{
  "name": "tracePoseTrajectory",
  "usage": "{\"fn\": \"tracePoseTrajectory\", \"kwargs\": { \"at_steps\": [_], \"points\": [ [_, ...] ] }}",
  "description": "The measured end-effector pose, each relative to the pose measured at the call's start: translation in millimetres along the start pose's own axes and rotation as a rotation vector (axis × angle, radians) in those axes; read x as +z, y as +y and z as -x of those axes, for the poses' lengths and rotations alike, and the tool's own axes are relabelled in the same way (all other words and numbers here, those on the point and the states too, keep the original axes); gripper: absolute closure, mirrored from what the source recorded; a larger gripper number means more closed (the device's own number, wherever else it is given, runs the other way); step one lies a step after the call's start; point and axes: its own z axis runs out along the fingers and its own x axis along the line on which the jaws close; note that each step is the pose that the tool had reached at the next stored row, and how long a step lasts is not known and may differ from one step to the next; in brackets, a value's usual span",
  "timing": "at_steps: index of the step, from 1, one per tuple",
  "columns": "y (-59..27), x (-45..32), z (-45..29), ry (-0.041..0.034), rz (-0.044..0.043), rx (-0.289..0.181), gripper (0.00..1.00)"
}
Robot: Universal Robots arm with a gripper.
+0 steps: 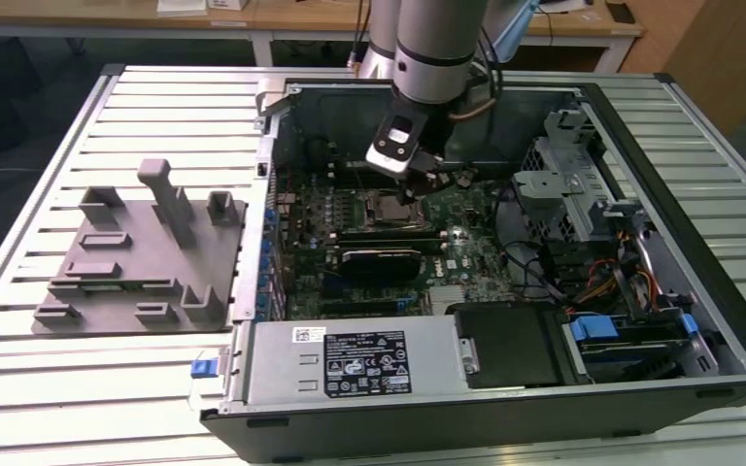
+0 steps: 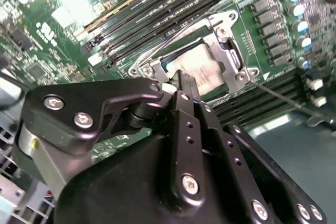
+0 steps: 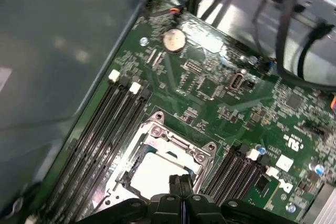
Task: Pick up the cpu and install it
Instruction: 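Close the cpu cover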
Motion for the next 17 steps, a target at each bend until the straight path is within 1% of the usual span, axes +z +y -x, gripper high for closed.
{"fn": "tracePoseTrajectory", "kwargs": {
  "at_steps": [17],
  "points": [
    [0.0,0.8,0.0,-0.0040,-0.0057,-0.308,0.89]
  ]
}}
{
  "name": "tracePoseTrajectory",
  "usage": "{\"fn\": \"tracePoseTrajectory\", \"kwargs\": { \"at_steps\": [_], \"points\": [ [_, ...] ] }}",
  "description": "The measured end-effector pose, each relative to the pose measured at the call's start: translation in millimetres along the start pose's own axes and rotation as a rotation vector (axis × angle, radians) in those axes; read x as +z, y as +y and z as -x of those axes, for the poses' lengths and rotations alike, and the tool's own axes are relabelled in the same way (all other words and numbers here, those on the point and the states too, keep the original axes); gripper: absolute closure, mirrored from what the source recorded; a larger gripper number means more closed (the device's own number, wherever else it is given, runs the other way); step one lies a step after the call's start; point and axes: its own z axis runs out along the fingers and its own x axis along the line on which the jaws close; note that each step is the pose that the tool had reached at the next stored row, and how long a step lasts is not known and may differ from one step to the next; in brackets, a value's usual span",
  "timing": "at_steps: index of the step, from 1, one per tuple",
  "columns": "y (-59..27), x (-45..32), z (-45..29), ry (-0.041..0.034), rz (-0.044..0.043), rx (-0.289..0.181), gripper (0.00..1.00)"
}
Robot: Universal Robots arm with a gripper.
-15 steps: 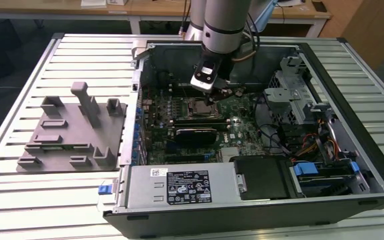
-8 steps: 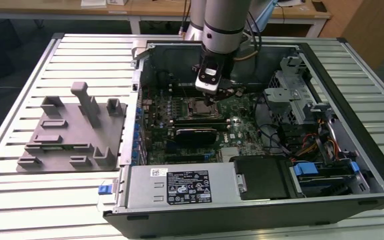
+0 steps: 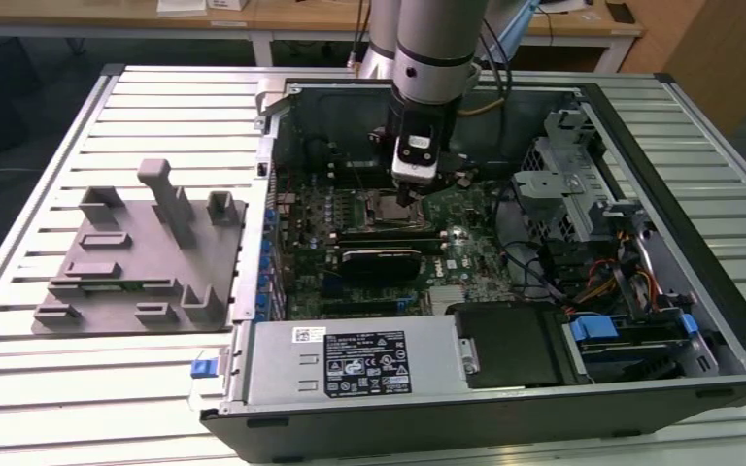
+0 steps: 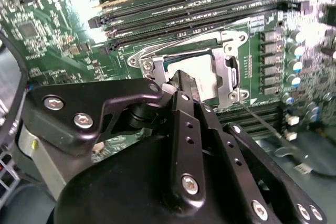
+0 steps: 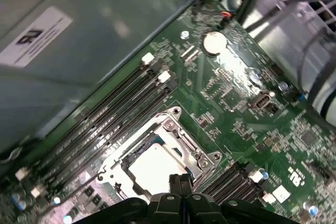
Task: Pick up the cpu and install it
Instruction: 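Close the cpu cover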
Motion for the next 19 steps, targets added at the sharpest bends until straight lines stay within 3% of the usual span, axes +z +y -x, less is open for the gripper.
{"fn": "tracePoseTrajectory", "kwargs": {
  "at_steps": [19],
  "points": [
    [0.0,1.1,0.0,-0.0045,-0.0065,-0.346,0.89]
  ]
}}
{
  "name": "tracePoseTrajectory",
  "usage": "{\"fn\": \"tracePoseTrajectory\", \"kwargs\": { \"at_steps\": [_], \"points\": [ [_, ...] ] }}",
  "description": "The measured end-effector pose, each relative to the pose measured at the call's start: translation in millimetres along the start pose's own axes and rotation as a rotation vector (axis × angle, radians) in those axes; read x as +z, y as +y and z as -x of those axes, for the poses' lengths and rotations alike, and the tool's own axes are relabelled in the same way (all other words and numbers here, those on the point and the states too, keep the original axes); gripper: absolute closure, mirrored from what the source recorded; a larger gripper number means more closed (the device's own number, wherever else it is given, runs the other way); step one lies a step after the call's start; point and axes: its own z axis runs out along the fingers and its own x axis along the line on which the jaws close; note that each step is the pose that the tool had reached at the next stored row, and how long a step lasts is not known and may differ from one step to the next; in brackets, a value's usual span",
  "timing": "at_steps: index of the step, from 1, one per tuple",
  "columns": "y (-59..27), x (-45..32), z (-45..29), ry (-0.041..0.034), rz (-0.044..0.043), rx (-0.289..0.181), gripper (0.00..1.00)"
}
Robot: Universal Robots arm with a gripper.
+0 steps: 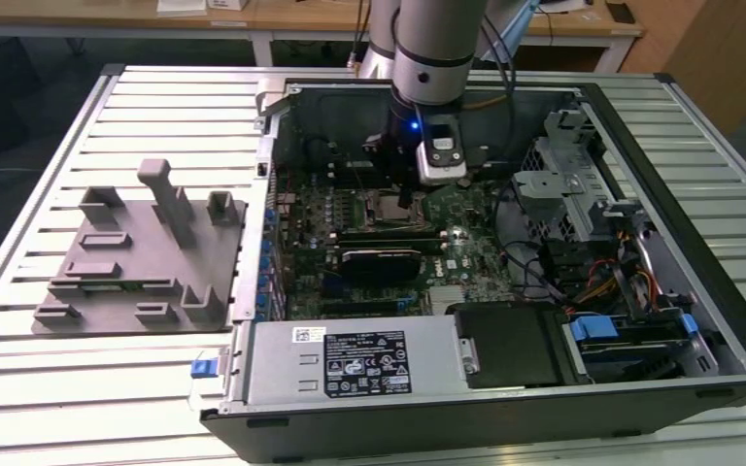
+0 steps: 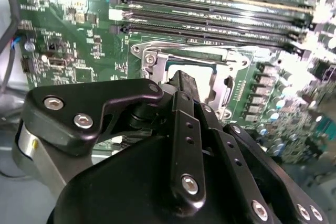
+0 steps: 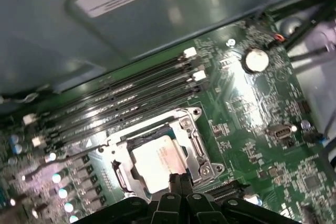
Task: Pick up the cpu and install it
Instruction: 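Close the cpu cover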
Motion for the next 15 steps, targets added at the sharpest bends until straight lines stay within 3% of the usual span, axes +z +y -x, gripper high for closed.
{"fn": "tracePoseTrajectory", "kwargs": {
  "at_steps": [10,11,15],
  "points": [
    [0.0,1.0,0.0,-0.0023,-0.0016,-0.178,0.89],
    [0.0,1.1,-0.1,-0.0054,-0.0002,-0.188,0.89],
    [0.0,1.3,0.0,-0.0317,0.0084,-0.218,0.89]
  ]
}}
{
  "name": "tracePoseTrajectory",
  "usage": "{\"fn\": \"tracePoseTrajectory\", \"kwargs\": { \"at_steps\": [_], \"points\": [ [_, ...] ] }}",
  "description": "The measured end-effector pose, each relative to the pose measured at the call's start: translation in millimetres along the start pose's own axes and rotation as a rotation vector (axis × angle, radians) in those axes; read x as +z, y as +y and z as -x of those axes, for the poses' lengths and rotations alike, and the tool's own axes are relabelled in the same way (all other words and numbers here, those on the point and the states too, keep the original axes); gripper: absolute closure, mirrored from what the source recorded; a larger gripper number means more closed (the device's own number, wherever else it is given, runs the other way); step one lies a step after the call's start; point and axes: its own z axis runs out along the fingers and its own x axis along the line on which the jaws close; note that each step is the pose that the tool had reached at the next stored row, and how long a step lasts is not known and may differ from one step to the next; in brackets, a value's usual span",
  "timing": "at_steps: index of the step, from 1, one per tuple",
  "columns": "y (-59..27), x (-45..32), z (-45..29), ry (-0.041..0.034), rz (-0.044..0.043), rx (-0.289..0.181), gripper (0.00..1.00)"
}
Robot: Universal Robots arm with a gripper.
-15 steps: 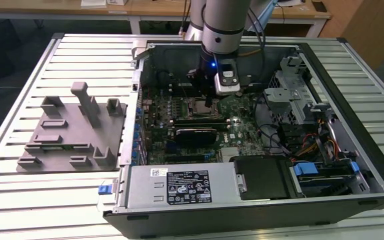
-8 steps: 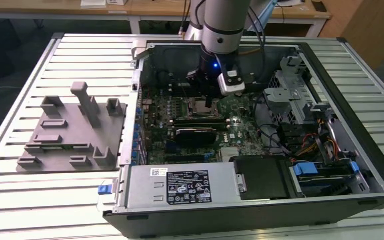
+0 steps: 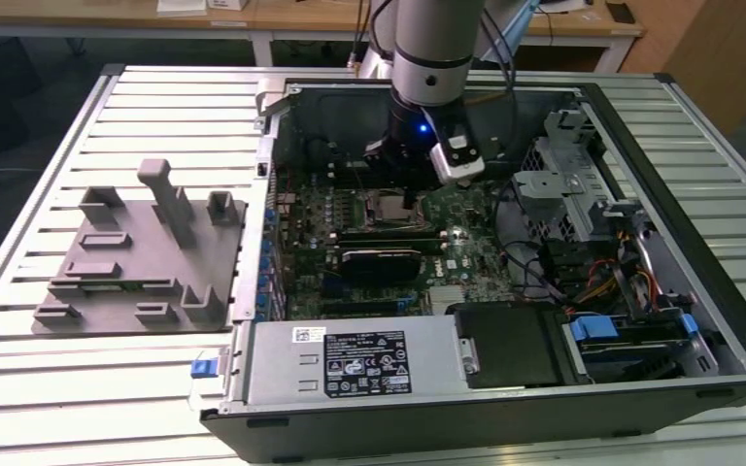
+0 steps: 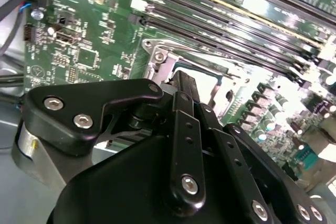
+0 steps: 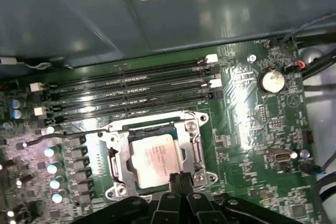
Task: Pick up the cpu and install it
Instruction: 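Close the cpu cover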
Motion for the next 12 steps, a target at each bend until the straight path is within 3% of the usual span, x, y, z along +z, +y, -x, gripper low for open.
{"fn": "tracePoseTrajectory", "kwargs": {
  "at_steps": [2,12],
  "points": [
    [-0.3,0.1,-1.5,-0.0071,0.0014,-0.004,0.89],
    [-4.3,4.2,-24.0,-0.0094,0.0046,-0.005,0.89]
  ]
}}
